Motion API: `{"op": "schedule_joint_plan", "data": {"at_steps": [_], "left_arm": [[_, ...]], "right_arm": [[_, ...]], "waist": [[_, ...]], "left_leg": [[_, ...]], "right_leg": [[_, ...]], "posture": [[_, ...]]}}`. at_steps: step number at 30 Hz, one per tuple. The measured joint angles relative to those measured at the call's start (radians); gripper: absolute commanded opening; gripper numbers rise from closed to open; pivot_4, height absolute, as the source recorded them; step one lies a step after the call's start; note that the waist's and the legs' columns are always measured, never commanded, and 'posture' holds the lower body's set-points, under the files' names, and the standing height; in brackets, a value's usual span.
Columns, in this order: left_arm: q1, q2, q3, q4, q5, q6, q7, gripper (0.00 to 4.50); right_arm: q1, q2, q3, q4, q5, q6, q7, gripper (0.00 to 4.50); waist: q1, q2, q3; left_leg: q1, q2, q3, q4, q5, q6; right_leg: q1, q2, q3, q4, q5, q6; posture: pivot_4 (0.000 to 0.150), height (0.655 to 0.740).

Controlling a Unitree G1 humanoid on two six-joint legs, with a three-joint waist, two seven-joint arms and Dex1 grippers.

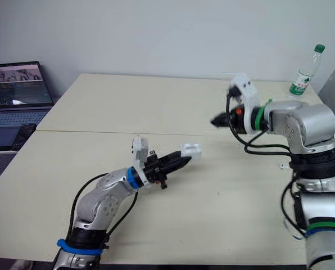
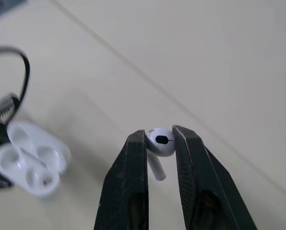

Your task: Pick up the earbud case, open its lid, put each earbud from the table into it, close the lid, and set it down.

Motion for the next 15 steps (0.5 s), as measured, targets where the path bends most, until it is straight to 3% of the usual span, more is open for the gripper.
{"op": "schedule_joint_plan", "data": {"at_steps": [7,11,15], "left_arm": [[-0.056,-0.114,0.005,0.045,0.038,-0.048,0.149,0.80],[-0.089,-0.167,0.015,0.079,0.047,-0.057,0.226,0.80],[-0.104,-0.168,0.020,0.082,0.048,-0.057,0.233,0.80]], "right_arm": [[0.035,0.470,-0.352,-0.217,0.072,-0.063,-0.447,0.41],[0.206,0.621,-0.305,-0.379,0.089,-0.150,-0.543,0.41],[0.319,0.639,-0.196,-0.443,0.070,-0.246,-0.552,0.41]], "waist": [[0.002,0.001,-0.001],[0.002,0.001,-0.001],[0.000,0.001,-0.001]], "left_leg": [[-0.007,0.000,-0.001,0.000,0.000,0.000],[-0.009,-0.001,0.001,-0.001,0.000,0.000],[-0.009,-0.002,0.002,0.000,0.000,0.000]], "right_leg": [[-0.006,-0.001,-0.001,0.001,0.000,0.000],[-0.009,-0.002,0.000,0.001,0.000,0.000],[-0.009,-0.002,0.001,0.001,0.000,0.000]], "posture": [[0.150,0.7400],[0.150,0.7400],[0.150,0.7400]]}}
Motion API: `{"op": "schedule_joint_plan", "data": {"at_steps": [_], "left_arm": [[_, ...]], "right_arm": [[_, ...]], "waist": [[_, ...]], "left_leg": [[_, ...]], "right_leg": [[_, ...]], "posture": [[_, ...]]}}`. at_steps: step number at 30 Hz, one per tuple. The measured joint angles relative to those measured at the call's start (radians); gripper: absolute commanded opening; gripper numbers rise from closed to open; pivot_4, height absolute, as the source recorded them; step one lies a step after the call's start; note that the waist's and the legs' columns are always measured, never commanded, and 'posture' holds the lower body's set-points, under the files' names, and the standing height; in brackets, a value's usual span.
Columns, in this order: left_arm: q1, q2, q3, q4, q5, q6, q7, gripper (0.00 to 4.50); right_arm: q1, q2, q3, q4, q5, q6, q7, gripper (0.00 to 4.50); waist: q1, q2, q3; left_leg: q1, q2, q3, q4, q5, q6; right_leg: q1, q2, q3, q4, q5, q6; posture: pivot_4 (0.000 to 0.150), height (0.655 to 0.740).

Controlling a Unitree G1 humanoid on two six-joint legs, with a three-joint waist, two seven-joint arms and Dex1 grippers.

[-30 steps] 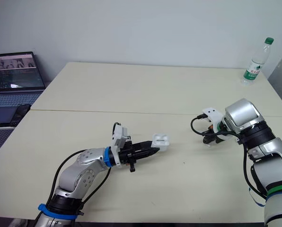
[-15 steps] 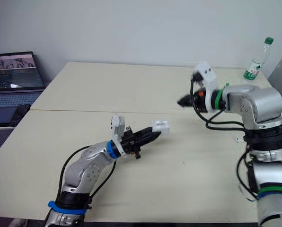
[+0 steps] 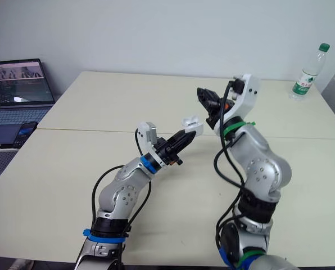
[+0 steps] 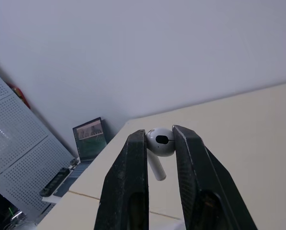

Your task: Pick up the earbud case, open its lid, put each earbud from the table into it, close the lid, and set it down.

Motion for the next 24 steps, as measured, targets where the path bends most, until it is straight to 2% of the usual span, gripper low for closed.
{"op": "schedule_joint_plan", "data": {"at_steps": [12,24], "left_arm": [[-0.023,0.045,0.014,0.023,-0.004,0.002,-0.029,0.80],[-0.024,0.055,0.017,0.023,-0.006,0.006,-0.051,0.80]], "right_arm": [[0.187,-0.074,0.277,-0.025,-0.092,-0.227,0.039,0.41],[0.229,-0.103,0.326,0.006,-0.108,-0.274,0.048,0.41]], "waist": [[0.000,0.000,0.000],[0.000,0.000,0.000]], "left_leg": [[0.001,0.000,0.000,0.000,0.000,0.000],[0.001,0.001,-0.001,0.000,0.000,-0.001]], "right_leg": [[0.000,0.002,0.000,0.000,0.000,0.000],[0.001,0.002,0.000,0.000,0.000,0.000]], "posture": [[0.150,0.7400],[0.150,0.7400]]}}
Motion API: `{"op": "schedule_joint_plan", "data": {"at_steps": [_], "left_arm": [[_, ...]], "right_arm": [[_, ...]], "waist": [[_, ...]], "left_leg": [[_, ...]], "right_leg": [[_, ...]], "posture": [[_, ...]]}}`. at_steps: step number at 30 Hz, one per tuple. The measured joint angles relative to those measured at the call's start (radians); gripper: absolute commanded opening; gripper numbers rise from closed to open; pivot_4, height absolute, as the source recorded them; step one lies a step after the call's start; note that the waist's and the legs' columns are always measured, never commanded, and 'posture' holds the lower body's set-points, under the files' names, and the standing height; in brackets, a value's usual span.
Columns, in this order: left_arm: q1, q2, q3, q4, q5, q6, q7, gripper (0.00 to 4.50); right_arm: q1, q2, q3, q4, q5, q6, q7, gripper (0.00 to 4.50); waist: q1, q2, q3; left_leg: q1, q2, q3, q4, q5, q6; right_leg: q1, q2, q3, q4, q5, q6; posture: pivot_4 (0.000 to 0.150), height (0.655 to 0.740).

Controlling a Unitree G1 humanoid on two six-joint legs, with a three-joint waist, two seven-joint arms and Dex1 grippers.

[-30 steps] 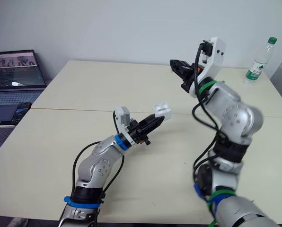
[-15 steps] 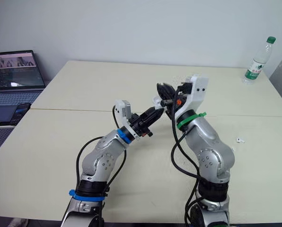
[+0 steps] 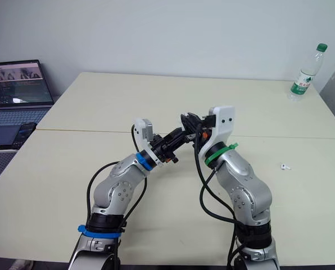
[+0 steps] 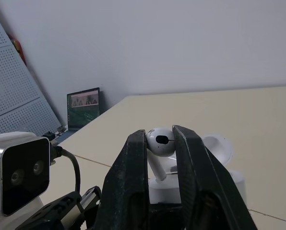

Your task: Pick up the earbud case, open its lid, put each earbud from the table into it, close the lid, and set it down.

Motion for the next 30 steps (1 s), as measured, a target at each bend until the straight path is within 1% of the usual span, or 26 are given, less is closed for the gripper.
{"op": "schedule_joint_plan", "data": {"at_steps": [15,22,24,26,29,30], "left_arm": [[0.014,0.008,0.001,0.000,-0.001,0.017,-0.002,0.80],[0.019,0.013,-0.005,0.012,0.005,0.021,0.000,0.80],[0.020,0.013,-0.005,0.012,0.007,0.021,0.001,0.80],[0.020,0.014,-0.001,0.012,0.007,0.021,0.003,0.80],[0.021,0.015,0.004,0.012,0.007,0.017,0.003,0.80],[0.020,0.014,0.005,0.010,0.006,0.012,0.000,0.80]], "right_arm": [[0.033,-0.013,0.020,0.010,-0.002,0.011,-0.022,0.41],[0.025,-0.013,0.019,0.001,-0.001,0.085,-0.074,0.41],[0.020,-0.011,0.018,-0.001,0.001,0.099,-0.083,1.14],[0.019,-0.010,0.015,-0.002,0.001,0.104,-0.093,1.74],[0.019,-0.008,0.009,0.001,0.000,0.101,-0.097,2.79],[0.020,-0.009,0.004,0.006,-0.001,0.101,-0.098,3.21]], "waist": [[0.000,0.000,0.000],[0.000,0.000,0.000],[0.000,0.000,0.000],[0.000,0.000,0.000],[0.000,0.000,0.000],[0.000,0.000,0.000]], "left_leg": [[0.000,0.000,0.000,0.000,0.000,0.000],[0.000,0.000,0.000,0.000,0.000,0.000],[0.000,0.000,0.000,0.000,0.000,0.000],[0.000,0.000,0.000,0.000,0.000,0.000],[0.000,0.000,0.000,0.000,0.000,0.000],[0.000,0.000,0.000,0.000,0.000,0.000]], "right_leg": [[0.000,0.000,0.000,0.000,0.000,0.000],[0.000,0.000,0.000,0.000,0.000,0.000],[0.000,0.000,0.000,0.000,0.000,0.000],[0.000,0.000,0.000,0.000,0.000,0.000],[0.000,0.000,0.000,0.000,0.000,0.000],[0.000,0.000,0.000,0.000,0.000,0.000]], "posture": [[0.150,0.7400],[0.150,0.7400],[0.150,0.7400],[0.150,0.7400],[0.150,0.7400],[0.150,0.7400]]}}
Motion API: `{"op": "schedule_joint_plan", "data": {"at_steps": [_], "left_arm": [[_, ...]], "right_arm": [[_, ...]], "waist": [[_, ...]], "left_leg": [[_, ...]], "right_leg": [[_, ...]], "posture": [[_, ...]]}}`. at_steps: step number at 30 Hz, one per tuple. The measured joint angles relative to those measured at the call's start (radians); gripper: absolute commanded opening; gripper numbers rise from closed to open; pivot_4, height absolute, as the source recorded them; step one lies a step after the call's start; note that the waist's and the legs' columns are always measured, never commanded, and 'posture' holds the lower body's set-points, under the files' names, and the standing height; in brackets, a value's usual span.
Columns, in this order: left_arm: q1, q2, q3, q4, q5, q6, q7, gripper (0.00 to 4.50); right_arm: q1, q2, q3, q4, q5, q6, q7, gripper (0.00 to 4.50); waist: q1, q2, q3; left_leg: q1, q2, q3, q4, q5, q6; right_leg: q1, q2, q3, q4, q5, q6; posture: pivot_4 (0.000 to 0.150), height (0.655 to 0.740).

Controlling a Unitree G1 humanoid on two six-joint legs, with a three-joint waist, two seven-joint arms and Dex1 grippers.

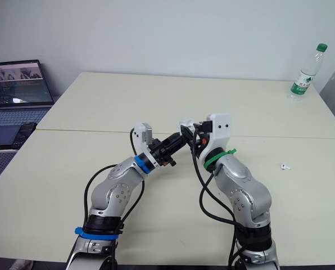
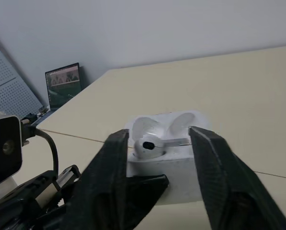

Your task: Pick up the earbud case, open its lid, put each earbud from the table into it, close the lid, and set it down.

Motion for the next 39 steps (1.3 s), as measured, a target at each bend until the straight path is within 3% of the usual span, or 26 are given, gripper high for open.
{"op": "schedule_joint_plan", "data": {"at_steps": [4,13,18,21,25,31,34,39], "left_arm": [[0.000,0.000,0.000,-0.005,0.000,-0.012,-0.003,0.80],[0.000,0.011,-0.001,-0.006,0.000,-0.024,-0.026,0.80],[0.000,0.044,0.003,-0.006,0.000,-0.035,-0.044,0.80],[0.007,0.062,0.005,-0.007,0.000,-0.035,-0.048,0.80],[0.033,0.085,0.004,-0.011,0.000,-0.035,-0.066,0.80],[0.050,0.094,0.003,-0.019,0.000,-0.036,-0.067,0.80],[0.068,0.105,-0.001,-0.043,0.000,-0.035,-0.074,0.80],[0.088,0.141,-0.024,-0.081,0.000,-0.034,-0.115,0.80]], "right_arm": [[0.000,-0.002,-0.013,0.006,-0.001,-0.014,0.003,4.48],[0.002,-0.020,-0.055,-0.029,0.081,-0.084,0.097,4.48],[0.002,-0.244,-0.187,-0.093,0.229,-0.025,0.223,4.48],[0.002,-0.470,-0.288,-0.051,0.272,0.027,0.321,4.48],[0.055,-0.829,-0.346,0.148,0.243,0.055,0.538,4.48],[0.131,-1.129,-0.219,0.462,0.084,-0.057,0.878,4.48],[0.066,-1.192,-0.078,0.623,-0.049,-0.241,1.062,4.48],[-0.205,-1.175,0.158,0.995,-0.340,-0.625,1.269,4.48]], "waist": [[0.000,0.000,0.000],[0.000,0.000,0.000],[0.002,0.000,0.000],[0.002,0.000,0.000],[0.003,0.000,0.000],[-0.001,0.000,0.000],[-0.006,0.000,0.001],[-0.012,0.000,0.003]], "left_leg": [[0.000,0.000,0.000,0.000,0.000,0.000],[0.000,0.000,0.000,0.000,0.000,0.000],[0.000,-0.001,0.000,0.000,0.000,0.000],[0.000,-0.002,0.000,0.001,0.000,0.000],[0.001,-0.002,0.000,0.000,0.000,0.001],[0.003,0.000,0.003,0.000,0.000,0.001],[0.009,0.001,0.005,0.000,0.000,0.001],[0.019,0.002,0.008,0.000,0.000,0.001]], "right_leg": [[0.000,0.000,0.000,0.000,0.000,0.000],[0.000,0.000,0.000,0.000,0.000,0.000],[0.001,0.000,-0.001,-0.001,0.000,0.000],[0.002,0.000,0.000,-0.001,0.000,0.000],[0.002,0.003,0.000,-0.002,0.000,0.000],[0.003,0.005,0.003,-0.001,0.000,0.000],[0.007,0.007,0.003,-0.001,0.000,0.000],[0.015,0.007,0.004,-0.001,0.000,0.001]], "posture": [[0.150,0.7400],[0.150,0.7400],[0.150,0.7400],[0.150,0.7400],[0.150,0.7400],[0.150,0.7400],[0.150,0.7400],[0.150,0.7400]]}}
